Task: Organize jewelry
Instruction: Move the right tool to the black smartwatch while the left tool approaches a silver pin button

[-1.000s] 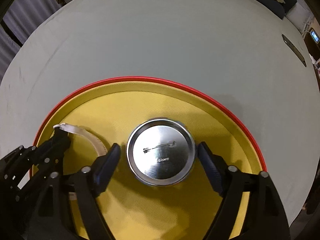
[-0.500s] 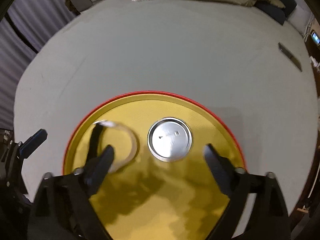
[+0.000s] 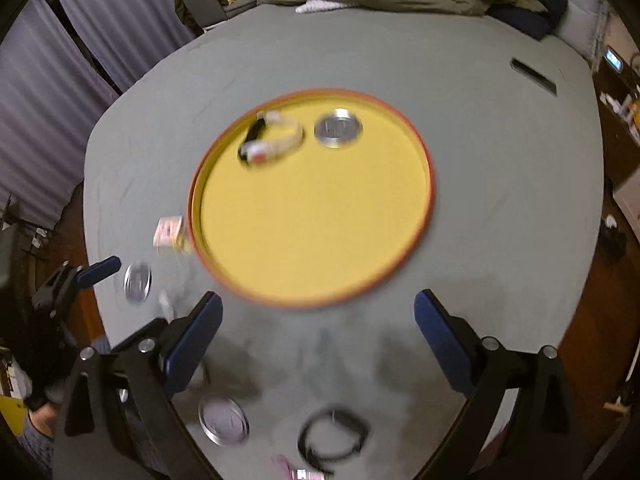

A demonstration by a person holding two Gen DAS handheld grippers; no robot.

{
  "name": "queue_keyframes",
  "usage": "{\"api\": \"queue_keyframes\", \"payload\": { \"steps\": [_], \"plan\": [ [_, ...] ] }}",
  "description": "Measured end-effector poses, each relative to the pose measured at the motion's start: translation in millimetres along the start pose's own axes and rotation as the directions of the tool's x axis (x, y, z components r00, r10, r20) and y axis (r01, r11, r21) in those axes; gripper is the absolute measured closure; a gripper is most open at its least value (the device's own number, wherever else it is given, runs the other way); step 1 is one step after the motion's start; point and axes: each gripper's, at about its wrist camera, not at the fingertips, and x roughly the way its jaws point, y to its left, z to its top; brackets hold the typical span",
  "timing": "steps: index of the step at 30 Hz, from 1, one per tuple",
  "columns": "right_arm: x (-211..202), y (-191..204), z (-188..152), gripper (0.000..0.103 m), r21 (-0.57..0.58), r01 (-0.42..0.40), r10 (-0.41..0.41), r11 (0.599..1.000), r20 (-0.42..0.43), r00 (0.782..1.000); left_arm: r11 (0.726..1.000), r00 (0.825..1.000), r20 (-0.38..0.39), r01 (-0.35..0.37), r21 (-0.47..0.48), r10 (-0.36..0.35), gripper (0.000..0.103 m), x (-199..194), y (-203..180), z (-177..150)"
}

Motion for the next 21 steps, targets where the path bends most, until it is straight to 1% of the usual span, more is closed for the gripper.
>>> {"api": "queue_keyframes", "payload": {
  "steps": [1, 3, 6, 8, 9, 10, 12, 13, 16, 19, 21],
  "plan": [
    [-1, -4, -18, 0.01, 0.015, 0.0, 0.0, 1.0, -0.014, 1.0, 1.0, 1.0, -0.018, 0.004, -0.003, -0.004, 0.005, 3, 1, -8],
    [-1, -11, -40, 0.01, 0.043, -0.006, 0.008, 0.999, -0.047, 0.999, 0.999, 0.998, -0.065, 0.009, -0.037, -0.011, 0.005, 9, 2, -29],
    [8, -19, -74, 0.01, 0.082, 0.0, 0.004, 0.997, -0.057, 0.998, 0.993, 0.992, -0.11, 0.055, -0.104, -0.067, 0.005, 18, 5, -50],
    [18, -21, -82, 0.01, 0.095, 0.005, 0.002, 0.995, -0.07, 0.998, 0.987, 0.986, -0.129, 0.084, -0.14, -0.102, 0.005, 21, 4, -63],
    [22, -23, -93, 0.01, 0.103, 0.002, 0.007, 0.995, -0.08, 0.997, 0.983, 0.983, -0.137, 0.104, -0.148, -0.125, 0.005, 21, 1, -70],
    [24, -23, -97, 0.01, 0.106, 0.002, 0.008, 0.994, -0.086, 0.996, 0.984, 0.981, -0.142, 0.113, -0.139, -0.133, 0.005, 21, -4, -78],
    [35, -22, -99, 0.01, 0.109, 0.017, -0.007, 0.994, -0.092, 0.996, 0.989, 0.982, -0.144, 0.111, -0.099, -0.124, 0.005, 20, -12, -87],
    [37, -22, -107, 0.01, 0.11, 0.026, -0.015, 0.994, -0.096, 0.995, 0.99, 0.981, -0.151, 0.109, -0.086, -0.121, 0.005, 23, -14, -88],
    [44, -21, -117, 0.01, 0.109, 0.025, -0.013, 0.994, -0.111, 0.994, 0.99, 0.974, -0.183, 0.122, -0.066, -0.132, 0.005, 31, -25, -103],
    [53, -19, -120, 0.01, 0.106, 0.047, -0.034, 0.993, -0.12, 0.992, 0.992, 0.968, -0.215, 0.121, -0.038, -0.126, 0.005, 41, -34, -111],
    [62, -14, -121, 0.01, 0.08, 0.067, -0.056, 0.995, -0.135, 0.989, 0.992, 0.967, -0.224, 0.12, -0.023, -0.122, 0.005, 45, -39, -113]
  ]
}}
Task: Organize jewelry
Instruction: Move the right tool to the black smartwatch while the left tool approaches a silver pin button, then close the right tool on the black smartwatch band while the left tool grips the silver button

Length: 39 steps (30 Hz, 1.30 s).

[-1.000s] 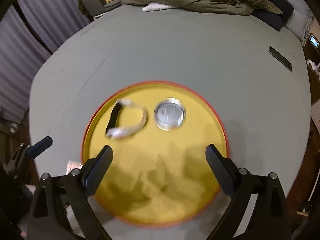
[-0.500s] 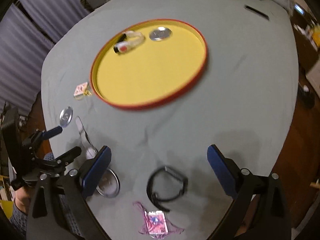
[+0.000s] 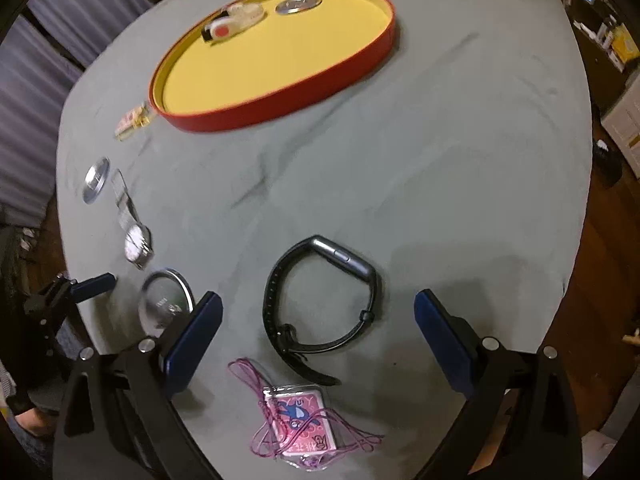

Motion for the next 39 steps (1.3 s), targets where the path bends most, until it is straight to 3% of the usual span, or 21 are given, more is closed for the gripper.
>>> {"api": "queue_keyframes", "payload": {
  "steps": [8, 11, 20, 29, 32, 37, 39],
  "plan": [
    [30, 11, -2, 0.01, -0.048, 0.084, -0.085, 0.995, -0.022, 0.996, 0.997, 0.999, 0.004, -0.038, 0.06, 0.038, 0.005, 18, -24, 2],
    [38, 10, -1, 0.01, -0.042, 0.078, -0.079, 0.996, -0.036, 0.996, 0.991, 0.996, 0.01, -0.093, 0.093, 0.092, 0.005, 27, -31, 0],
    [47, 5, -2, 0.01, -0.034, 0.082, -0.083, 0.996, -0.027, 0.996, 0.99, 0.99, 0.088, -0.114, 0.078, 0.107, 0.005, 28, -30, -5],
    [44, 3, -13, 0.01, -0.026, 0.094, -0.093, 0.995, 0.024, 0.995, 0.991, 0.99, 0.089, -0.113, 0.076, 0.106, 0.005, 24, -32, -5],
    [43, 4, -16, 0.014, -0.019, 0.092, -0.091, 0.996, 0.035, 0.995, 0.99, 0.989, 0.1, -0.117, 0.076, 0.109, 0.008, 23, -32, -9],
    [35, 1, -20, 0.035, -0.01, 0.089, -0.088, 0.996, 0.043, 0.995, 0.99, 0.986, 0.126, -0.119, 0.073, 0.109, 0.029, 15, -33, -13],
    [32, 0, -23, 0.041, -0.002, 0.086, -0.086, 0.996, 0.045, 0.995, 0.99, 0.984, 0.141, -0.12, 0.069, 0.11, 0.031, 13, -34, -14]
  ]
}}
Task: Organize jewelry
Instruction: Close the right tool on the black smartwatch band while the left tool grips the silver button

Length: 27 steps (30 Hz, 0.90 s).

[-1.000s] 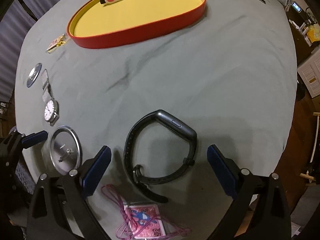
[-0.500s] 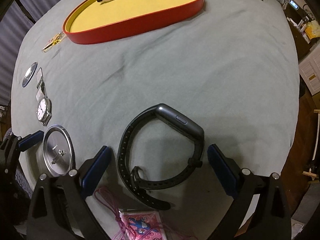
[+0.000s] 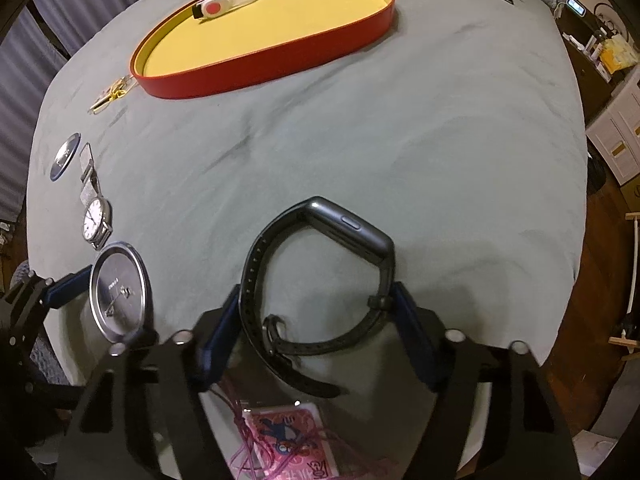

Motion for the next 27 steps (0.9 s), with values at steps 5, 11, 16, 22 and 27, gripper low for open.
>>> {"api": "queue_keyframes", "payload": {
  "steps": [5, 11, 16, 22, 27],
  "plan": [
    [-4, 0, -2, 0.054, 0.012, -0.003, 0.003, 1.0, 0.008, 1.0, 1.0, 1.0, 0.009, 0.013, -0.009, -0.012, 0.032, -1, 2, -1],
    [-9, -8, -4, 0.066, 0.034, -0.021, 0.02, 0.999, 0.013, 1.0, 1.0, 1.0, 0.01, 0.017, -0.01, -0.017, 0.032, -2, 3, -1],
    [-12, -13, -4, 0.075, 0.039, -0.03, 0.03, 0.999, 0.02, 0.999, 0.999, 0.999, 0.016, 0.028, -0.019, -0.027, 0.032, -4, 6, -2],
    [-15, -13, -3, 0.081, 0.044, -0.045, 0.043, 0.998, 0.037, 0.998, 0.999, 0.999, 0.024, 0.041, -0.021, -0.04, 0.032, -7, 7, -3],
    [-22, -10, -4, 0.083, 0.041, -0.05, 0.047, 0.998, 0.059, 0.997, 0.999, 0.998, 0.031, 0.051, -0.018, -0.05, 0.032, -10, 8, -4]
  ]
}}
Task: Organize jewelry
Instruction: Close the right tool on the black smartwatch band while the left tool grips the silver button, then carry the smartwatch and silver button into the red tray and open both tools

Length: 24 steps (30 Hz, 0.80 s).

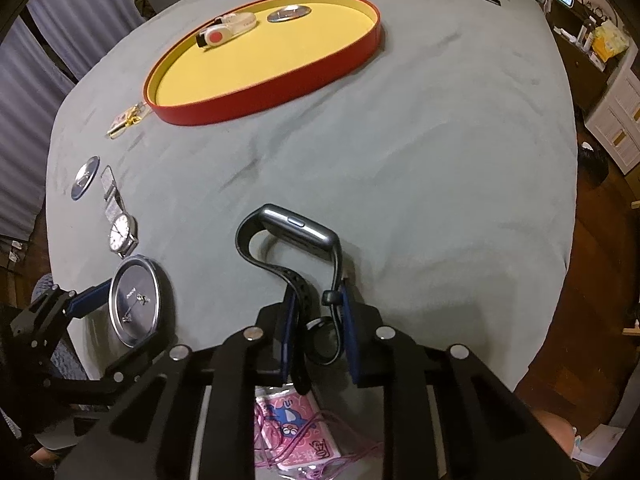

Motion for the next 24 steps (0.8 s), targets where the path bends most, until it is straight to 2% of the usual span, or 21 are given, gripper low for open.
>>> {"api": "queue_keyframes", "payload": {
  "steps": [15, 24],
  "plan": [
    [-27, 2, 10, 0.088, 0.022, -0.019, 0.018, 1.0, 0.065, 0.998, 1.0, 0.999, 0.047, 0.024, -0.005, -0.024, 0.032, -20, 2, 4],
    [-41, 1, 25, 0.089, 0.022, -0.03, 0.028, 0.999, 0.097, 0.995, 1.0, 0.995, 0.094, 0.017, -0.007, -0.016, 0.032, -41, 8, 24]
  ]
}}
